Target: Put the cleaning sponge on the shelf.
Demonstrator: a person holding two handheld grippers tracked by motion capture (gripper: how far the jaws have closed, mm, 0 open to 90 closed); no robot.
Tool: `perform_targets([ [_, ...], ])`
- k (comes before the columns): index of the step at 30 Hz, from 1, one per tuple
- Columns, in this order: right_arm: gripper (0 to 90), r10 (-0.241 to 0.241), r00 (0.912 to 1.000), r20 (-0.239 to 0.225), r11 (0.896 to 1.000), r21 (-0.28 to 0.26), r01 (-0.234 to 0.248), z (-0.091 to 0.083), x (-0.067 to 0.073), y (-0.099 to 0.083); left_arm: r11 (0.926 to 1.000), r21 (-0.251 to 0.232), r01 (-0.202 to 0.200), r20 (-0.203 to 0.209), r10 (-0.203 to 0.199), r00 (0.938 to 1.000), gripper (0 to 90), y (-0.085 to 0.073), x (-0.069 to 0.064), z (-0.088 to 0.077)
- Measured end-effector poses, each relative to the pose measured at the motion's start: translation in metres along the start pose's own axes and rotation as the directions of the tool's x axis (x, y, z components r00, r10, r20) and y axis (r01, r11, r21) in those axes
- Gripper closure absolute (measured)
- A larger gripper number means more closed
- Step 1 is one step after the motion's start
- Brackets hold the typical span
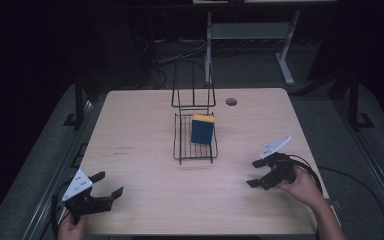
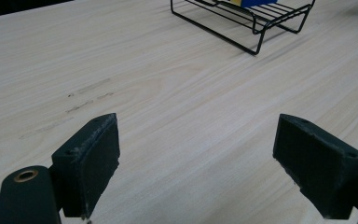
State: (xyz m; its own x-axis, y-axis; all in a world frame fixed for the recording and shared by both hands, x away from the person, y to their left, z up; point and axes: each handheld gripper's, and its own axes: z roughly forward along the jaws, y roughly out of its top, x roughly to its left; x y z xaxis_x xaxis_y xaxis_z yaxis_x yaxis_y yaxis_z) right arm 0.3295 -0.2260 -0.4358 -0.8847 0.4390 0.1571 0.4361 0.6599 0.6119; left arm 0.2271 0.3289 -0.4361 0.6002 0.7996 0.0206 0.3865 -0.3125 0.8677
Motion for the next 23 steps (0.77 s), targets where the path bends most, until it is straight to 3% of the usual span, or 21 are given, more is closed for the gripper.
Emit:
perform_targets([
  [15, 19.9, -0.008, 1.0, 0.001, 1.0, -0.007, 0.008, -0.002, 0.016, -0.014, 1.0, 0.004, -0.001, 0.002, 0.001, 1.0, 14.1, 0.0, -0.001, 0.001],
  [23, 20.0, -0.001, 0.9997, 0.023, 0.999, -0.042, 0.002, -0.003, 0.024, -0.027, 1.0, 0.0, -0.003, 0.001, 0.003, 1.0, 14.1, 0.0, -0.001, 0.001],
])
